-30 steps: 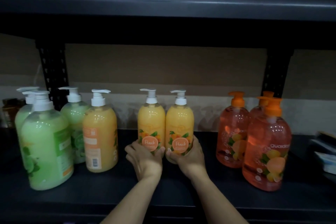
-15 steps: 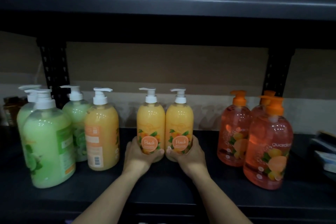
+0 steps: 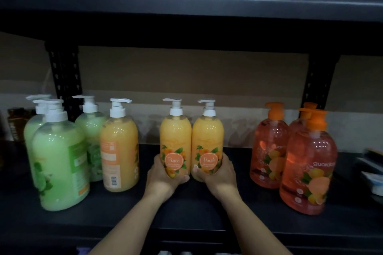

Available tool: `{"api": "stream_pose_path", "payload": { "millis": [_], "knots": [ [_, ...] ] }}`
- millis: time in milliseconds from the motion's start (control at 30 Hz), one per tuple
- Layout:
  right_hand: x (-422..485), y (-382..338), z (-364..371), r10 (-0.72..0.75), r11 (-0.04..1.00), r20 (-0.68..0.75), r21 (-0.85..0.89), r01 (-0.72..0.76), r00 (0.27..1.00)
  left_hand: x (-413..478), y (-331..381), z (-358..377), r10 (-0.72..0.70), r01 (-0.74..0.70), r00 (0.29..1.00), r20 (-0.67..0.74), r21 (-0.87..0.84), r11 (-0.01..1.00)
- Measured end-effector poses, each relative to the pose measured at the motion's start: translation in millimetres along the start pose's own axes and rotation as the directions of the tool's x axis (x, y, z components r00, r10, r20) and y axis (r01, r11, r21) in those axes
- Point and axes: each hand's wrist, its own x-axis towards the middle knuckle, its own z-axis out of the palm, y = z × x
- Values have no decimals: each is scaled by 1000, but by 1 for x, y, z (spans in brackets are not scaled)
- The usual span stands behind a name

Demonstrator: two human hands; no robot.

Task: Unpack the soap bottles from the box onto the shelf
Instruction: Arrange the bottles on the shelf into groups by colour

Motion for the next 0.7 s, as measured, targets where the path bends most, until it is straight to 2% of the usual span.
{"api": "stream_pose_path", "payload": {
  "millis": [700],
  "knots": [
    [-2,-4,1,4,1000,-18,-2,-4,1000,2,-1,0,-4,3,1000,31,22,1000]
  ]
}}
